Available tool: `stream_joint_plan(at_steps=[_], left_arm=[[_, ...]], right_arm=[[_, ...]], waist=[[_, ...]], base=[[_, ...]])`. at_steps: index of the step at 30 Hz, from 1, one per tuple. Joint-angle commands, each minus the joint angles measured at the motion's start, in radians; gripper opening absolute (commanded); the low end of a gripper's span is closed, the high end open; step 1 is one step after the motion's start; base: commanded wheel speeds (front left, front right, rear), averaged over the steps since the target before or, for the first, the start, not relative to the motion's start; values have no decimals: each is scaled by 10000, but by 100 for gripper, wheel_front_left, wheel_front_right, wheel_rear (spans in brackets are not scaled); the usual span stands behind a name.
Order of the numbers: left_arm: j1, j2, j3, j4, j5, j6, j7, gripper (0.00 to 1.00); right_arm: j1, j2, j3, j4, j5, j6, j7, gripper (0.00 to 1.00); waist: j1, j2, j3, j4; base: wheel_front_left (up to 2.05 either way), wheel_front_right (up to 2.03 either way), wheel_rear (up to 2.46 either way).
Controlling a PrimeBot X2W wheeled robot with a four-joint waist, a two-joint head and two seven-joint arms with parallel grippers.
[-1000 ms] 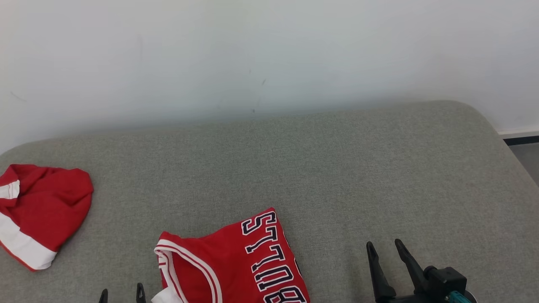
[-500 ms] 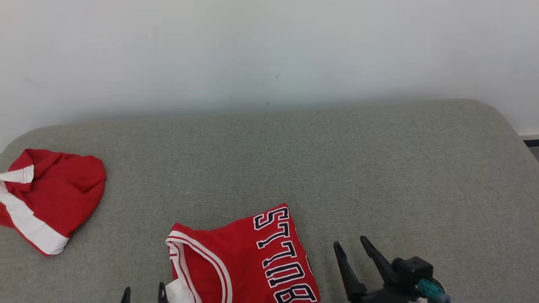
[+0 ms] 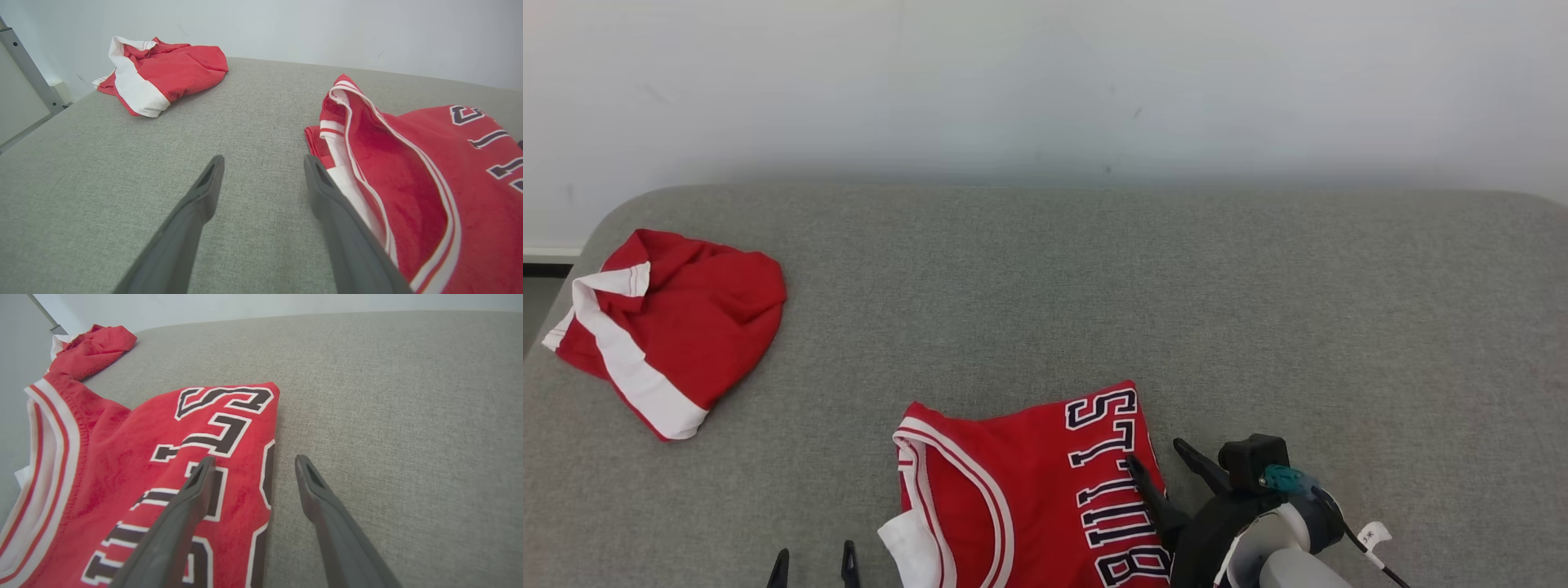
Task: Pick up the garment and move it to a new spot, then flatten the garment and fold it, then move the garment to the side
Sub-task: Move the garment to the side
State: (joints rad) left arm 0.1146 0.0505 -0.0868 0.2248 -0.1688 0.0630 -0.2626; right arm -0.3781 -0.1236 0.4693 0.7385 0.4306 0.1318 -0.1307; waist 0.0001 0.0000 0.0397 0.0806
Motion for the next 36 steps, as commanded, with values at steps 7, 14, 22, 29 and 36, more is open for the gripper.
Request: stream_joint_plan(at_steps=[7,14,22,29,36], left_arm=[[-247,-1,-176,55,-97,76,-32,100],[-399,-1,-273,117,-177,135,-32,100],[-554,-4,-283,123,-118,61,-32,100],[-871,-1,-113,200,-77,-159,-30,100],[-1306,-3,110,208,74,-426,-32,100]], right_arm=[[-794,189,289,1206,93,-25,696,100],[-1103,200,928,1751,533,-25,1193,0],[-1588,-235,708,2030,904,-27,-57,0],[-1768,-386,465,2502,1112,-28,-757,0],[-1986,-382,451,2681,1349,-27,-986,0]], waist=[[-1,0,254,388],[-1,0,383,538],[-1,0,424,304],[-1,0,536,-1070],[-1,0,849,-2856]], base=[[0,0,0],[0,0,0],[0,0,0],[0,0,0],[0,0,0]])
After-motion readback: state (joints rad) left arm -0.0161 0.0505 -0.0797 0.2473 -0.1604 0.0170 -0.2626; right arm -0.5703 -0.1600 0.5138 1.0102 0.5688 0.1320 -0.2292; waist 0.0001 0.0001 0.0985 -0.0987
